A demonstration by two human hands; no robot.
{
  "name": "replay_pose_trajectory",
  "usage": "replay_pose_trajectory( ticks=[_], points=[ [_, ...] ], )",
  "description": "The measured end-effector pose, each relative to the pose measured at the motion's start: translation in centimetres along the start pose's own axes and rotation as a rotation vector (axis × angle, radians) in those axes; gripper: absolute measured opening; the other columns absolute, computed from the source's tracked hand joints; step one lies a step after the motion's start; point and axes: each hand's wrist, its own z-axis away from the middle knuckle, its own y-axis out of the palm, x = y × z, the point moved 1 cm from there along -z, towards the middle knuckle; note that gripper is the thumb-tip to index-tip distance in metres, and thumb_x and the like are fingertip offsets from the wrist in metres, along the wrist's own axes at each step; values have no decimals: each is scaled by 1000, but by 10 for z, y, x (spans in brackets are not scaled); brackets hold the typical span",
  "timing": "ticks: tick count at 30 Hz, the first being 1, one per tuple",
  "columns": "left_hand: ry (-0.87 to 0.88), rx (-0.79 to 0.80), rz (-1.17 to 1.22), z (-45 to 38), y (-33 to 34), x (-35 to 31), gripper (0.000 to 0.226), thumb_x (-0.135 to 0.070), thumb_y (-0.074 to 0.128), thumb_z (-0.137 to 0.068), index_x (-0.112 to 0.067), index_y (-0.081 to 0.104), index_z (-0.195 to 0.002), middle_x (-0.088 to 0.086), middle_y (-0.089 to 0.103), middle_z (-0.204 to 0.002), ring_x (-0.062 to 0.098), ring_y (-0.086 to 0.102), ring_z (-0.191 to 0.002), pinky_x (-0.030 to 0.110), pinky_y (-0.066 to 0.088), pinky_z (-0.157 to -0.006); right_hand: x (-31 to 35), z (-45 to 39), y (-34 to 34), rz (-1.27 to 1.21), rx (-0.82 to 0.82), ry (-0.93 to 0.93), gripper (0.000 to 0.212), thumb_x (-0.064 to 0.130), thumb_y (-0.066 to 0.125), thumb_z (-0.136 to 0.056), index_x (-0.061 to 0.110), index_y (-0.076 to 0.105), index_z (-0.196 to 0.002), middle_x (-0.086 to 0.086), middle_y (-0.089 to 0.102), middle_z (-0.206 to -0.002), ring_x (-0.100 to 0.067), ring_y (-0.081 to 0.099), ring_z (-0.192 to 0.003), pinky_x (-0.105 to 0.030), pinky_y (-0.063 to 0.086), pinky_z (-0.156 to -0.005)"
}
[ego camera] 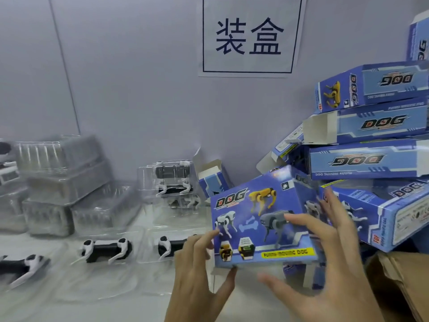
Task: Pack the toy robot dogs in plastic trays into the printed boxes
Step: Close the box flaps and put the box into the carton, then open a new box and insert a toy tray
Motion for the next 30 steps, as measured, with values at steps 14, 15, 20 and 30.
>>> replay_pose_trajectory(
  ticks=[14,15,20,30],
  points=[
    [-168,-227,191,-30,-38,2,132,-54,92,-55,-24,23,-163,0,28,-166,27,31,-153,47,35,-122,-21,-4,-10,-385,-272,421,81,54,89,-46,50,53,-119,32,67,-109,0,72,-86,-20,60,-63],
    [-227,-252,251,-32,-42,8,132,-50,93,-52,-28,24,-163,-5,30,-165,24,35,-151,51,37,-120,-21,-5,-6,-421,-272,462,77,48,86,-47,46,53,-116,35,68,-103,3,71,-83,-13,57,-60],
    [-485,-110,723,-35,-41,13,140,-37,104,-43,-27,25,-158,5,60,-145,14,64,-127,28,55,-102,-13,0,9,-662,-28,785,88,73,90,-37,34,62,-110,6,78,-93,-14,77,-80,-24,60,-59],
    [-803,127,939,-19,-29,1,106,-72,94,-38,-27,63,-128,-5,78,-118,18,76,-108,42,57,-91,-19,27,50,-1033,486,1193,67,45,39,-107,10,81,-69,-10,74,-61,-18,72,-50,-23,51,-40]
  ],
)
